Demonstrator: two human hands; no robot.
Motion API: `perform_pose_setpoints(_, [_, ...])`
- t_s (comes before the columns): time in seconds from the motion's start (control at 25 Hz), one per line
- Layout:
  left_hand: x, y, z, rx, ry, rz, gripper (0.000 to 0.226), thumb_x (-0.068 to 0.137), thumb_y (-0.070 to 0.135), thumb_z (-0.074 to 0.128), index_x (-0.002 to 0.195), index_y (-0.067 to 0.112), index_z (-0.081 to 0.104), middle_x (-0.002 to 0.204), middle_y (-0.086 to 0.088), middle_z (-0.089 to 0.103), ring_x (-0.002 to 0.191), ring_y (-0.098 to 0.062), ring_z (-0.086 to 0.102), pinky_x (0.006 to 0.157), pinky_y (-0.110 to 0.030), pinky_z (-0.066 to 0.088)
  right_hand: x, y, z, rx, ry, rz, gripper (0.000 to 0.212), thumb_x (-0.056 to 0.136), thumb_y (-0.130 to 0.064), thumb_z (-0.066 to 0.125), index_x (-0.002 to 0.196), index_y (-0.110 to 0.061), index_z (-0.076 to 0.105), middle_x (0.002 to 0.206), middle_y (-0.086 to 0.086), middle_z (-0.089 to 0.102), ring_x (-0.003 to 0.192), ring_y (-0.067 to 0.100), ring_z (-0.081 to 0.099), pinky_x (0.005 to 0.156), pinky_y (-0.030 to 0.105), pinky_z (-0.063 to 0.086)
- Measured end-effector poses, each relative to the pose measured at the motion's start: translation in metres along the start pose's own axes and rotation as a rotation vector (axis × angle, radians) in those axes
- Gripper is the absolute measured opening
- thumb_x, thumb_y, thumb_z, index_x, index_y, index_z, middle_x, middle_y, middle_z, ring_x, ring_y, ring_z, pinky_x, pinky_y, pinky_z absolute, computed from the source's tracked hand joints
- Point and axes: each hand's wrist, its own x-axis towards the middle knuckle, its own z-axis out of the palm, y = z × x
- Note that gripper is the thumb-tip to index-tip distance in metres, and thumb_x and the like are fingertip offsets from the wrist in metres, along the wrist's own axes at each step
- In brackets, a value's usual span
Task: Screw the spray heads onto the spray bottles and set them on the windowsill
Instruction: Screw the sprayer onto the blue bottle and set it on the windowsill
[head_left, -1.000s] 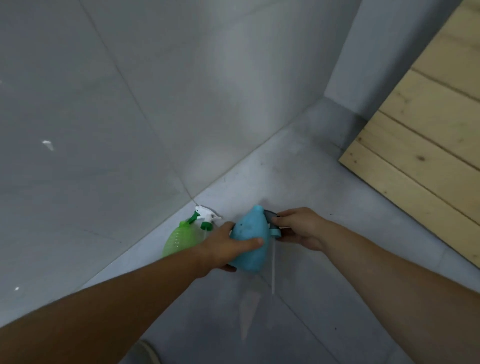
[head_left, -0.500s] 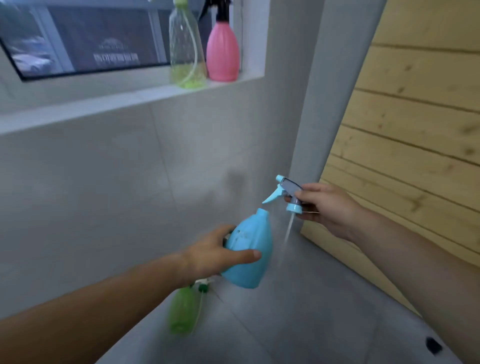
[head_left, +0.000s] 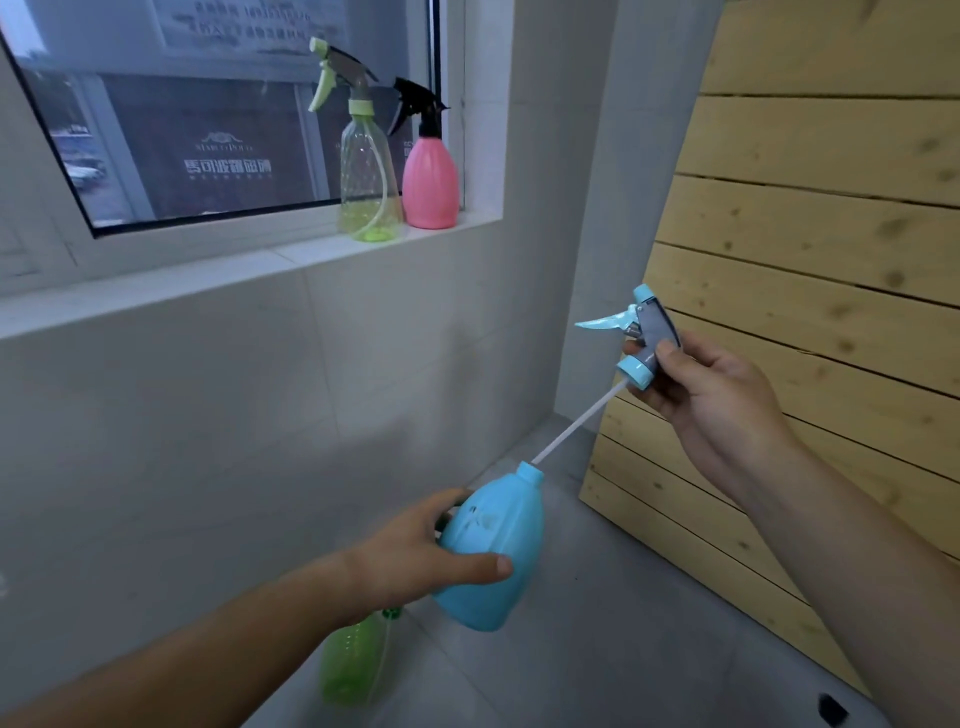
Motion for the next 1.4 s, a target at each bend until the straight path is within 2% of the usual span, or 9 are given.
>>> perform_pose_setpoints(0.32, [0.010,0.004,0.008,-0.118,-0.026,0.066,0.065,0.065,0.038,0.090,0.125,0.034,0.064,0.116,0.001,0.076,0.107,-0.017,0.073,0.097,-0.044,0.058,-0.017,0.026,0.019,-0.127,-0.271,0.202,0.023,0.097,-0.003,0.051,0.116,0.003,0.062,0.111,0.019,0.073,0.102,0.025,0.070,0.084,0.035,0.059])
perform_pose_setpoints(0.56, [0.008,0.006,0.009,-0.184,-0.066,0.091,0.060,0.072,0.036,0.084,0.129,0.034,0.063,0.118,0.002,0.075,0.110,-0.018,0.072,0.098,-0.042,0.057,-0.023,0.031,0.027,-0.258,-0.412,0.241,0.024,0.094,-0.006,0.056,0.119,-0.006,0.059,0.109,0.012,0.075,0.092,0.018,0.072,0.073,0.025,0.055])
perform_pose_setpoints(0.68, [0.007,0.005,0.008,-0.241,-0.078,0.096,0.055,0.077,0.030,0.080,0.130,0.031,0.063,0.119,0.000,0.076,0.109,-0.020,0.073,0.091,-0.037,0.059,-0.024,0.030,0.023,-0.309,-0.497,0.225,0.034,0.090,-0.002,0.063,0.123,-0.008,0.055,0.111,0.012,0.074,0.095,0.017,0.072,0.076,0.024,0.055])
perform_pose_setpoints(0.84, [0.007,0.006,0.010,-0.343,-0.138,0.059,0.057,0.077,0.039,0.078,0.132,0.035,0.063,0.125,-0.002,0.074,0.112,-0.024,0.072,0.080,-0.034,0.058,-0.023,0.029,0.021,-0.294,-0.539,0.197,0.035,0.090,0.002,0.061,0.123,-0.007,0.053,0.114,0.017,0.071,0.097,0.015,0.071,0.077,0.025,0.055])
perform_pose_setpoints(1.0, [0.013,0.001,0.014,-0.469,-0.202,0.032,0.060,0.078,0.044,0.074,0.136,0.037,0.061,0.136,-0.008,0.067,0.126,-0.034,0.063,0.106,-0.057,0.048,-0.022,0.029,0.019,-0.228,-0.550,0.198,0.039,0.090,0.003,0.060,0.127,-0.009,0.053,0.117,0.021,0.070,0.103,0.018,0.070,0.086,0.028,0.056])
perform_pose_setpoints(1.08, [0.014,0.000,0.015,-0.488,-0.222,0.042,0.061,0.078,0.044,0.074,0.137,0.036,0.060,0.138,-0.010,0.066,0.128,-0.037,0.061,0.110,-0.060,0.042,-0.022,0.028,0.018,-0.224,-0.553,0.196,0.040,0.090,0.003,0.060,0.127,-0.010,0.054,0.117,0.022,0.069,0.104,0.019,0.070,0.087,0.028,0.056])
perform_pose_setpoints(1.2, [0.014,0.005,0.017,-0.420,-0.155,0.040,0.069,0.070,0.042,0.082,0.135,0.035,0.059,0.131,-0.007,0.070,0.119,-0.032,0.068,0.101,-0.058,0.052,-0.023,0.030,0.019,-0.267,-0.509,0.194,0.036,0.088,-0.002,0.065,0.122,-0.011,0.059,0.116,0.021,0.070,0.104,0.024,0.071,0.080,0.027,0.057])
perform_pose_setpoints(1.28, [0.014,0.010,0.020,-0.374,-0.121,0.037,0.075,0.065,0.042,0.086,0.133,0.035,0.058,0.125,-0.004,0.072,0.110,-0.028,0.073,0.085,-0.047,0.061,-0.024,0.035,0.021,-0.286,-0.438,0.203,0.032,0.087,-0.006,0.068,0.118,-0.013,0.062,0.114,0.020,0.071,0.103,0.029,0.071,0.077,0.030,0.058])
perform_pose_setpoints(1.4, [0.015,0.015,0.022,-0.410,-0.140,0.003,0.061,0.073,0.046,0.076,0.131,0.035,0.060,0.119,-0.001,0.075,0.101,-0.020,0.076,0.071,-0.032,0.060,-0.023,0.038,0.025,-0.255,-0.354,0.227,0.029,0.087,-0.009,0.069,0.116,-0.013,0.065,0.111,0.019,0.072,0.095,0.025,0.073,0.073,0.029,0.058])
